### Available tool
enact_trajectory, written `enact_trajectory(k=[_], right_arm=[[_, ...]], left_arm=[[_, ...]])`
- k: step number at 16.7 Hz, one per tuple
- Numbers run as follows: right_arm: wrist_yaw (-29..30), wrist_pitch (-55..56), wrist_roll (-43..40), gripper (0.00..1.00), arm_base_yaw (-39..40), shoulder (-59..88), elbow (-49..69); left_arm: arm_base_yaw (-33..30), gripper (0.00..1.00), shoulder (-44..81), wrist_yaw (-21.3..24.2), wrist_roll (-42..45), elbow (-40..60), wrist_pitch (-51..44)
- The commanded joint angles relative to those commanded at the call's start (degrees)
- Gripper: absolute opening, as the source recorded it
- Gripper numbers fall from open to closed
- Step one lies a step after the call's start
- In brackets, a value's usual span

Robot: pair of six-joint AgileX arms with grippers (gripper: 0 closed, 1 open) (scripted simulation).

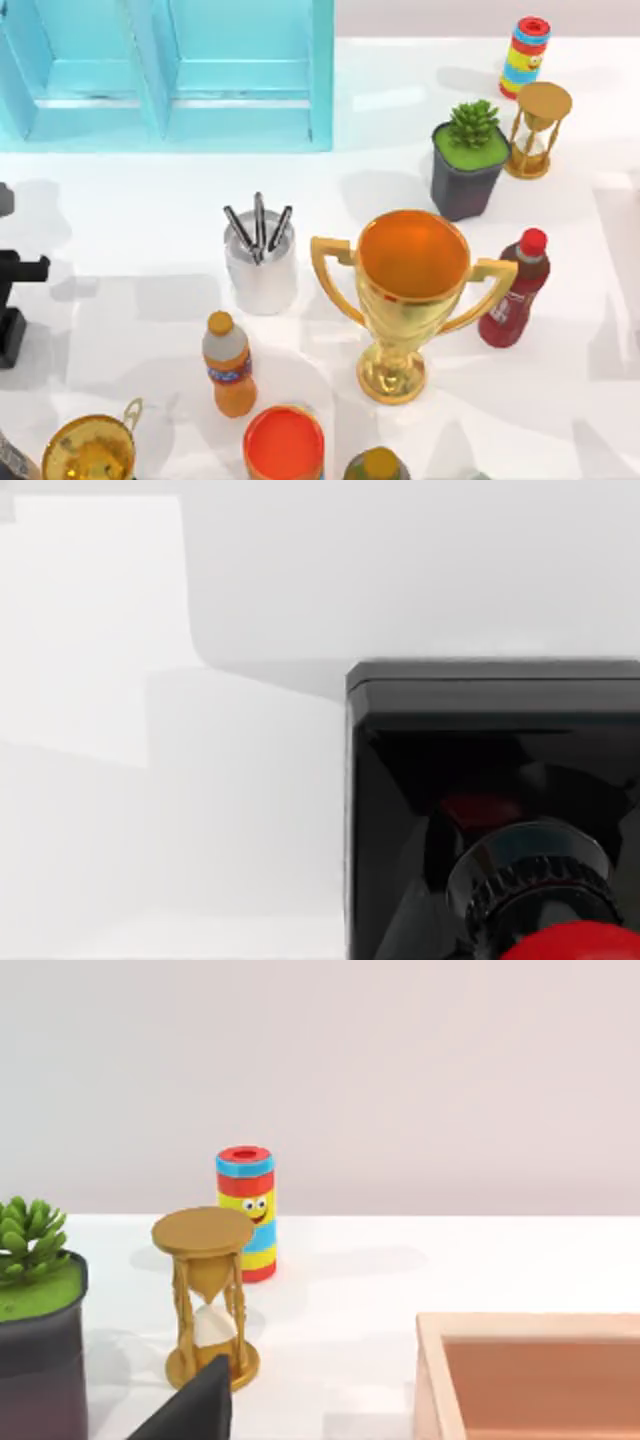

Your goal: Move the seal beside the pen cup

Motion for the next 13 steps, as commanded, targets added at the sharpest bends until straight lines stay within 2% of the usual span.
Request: enact_trajectory(k=[8,10,13], right_arm=[[0.0,0.0,0.0,1.0,0.0,0.0,0.0],[0.0,0.0,0.0,1.0,0.0,0.0,0.0],[0.0,0.0,0.0,1.0,0.0,0.0,0.0]], left_arm=[[-0.22,0.0,-0.05,0.02,-0.08,0.17,-0.16],[-2.14,0.0,0.01,0.02,-2.07,2.24,-2.24],[-8.39,0.0,-0.28,0.0,-8.48,9.68,-9.89]])
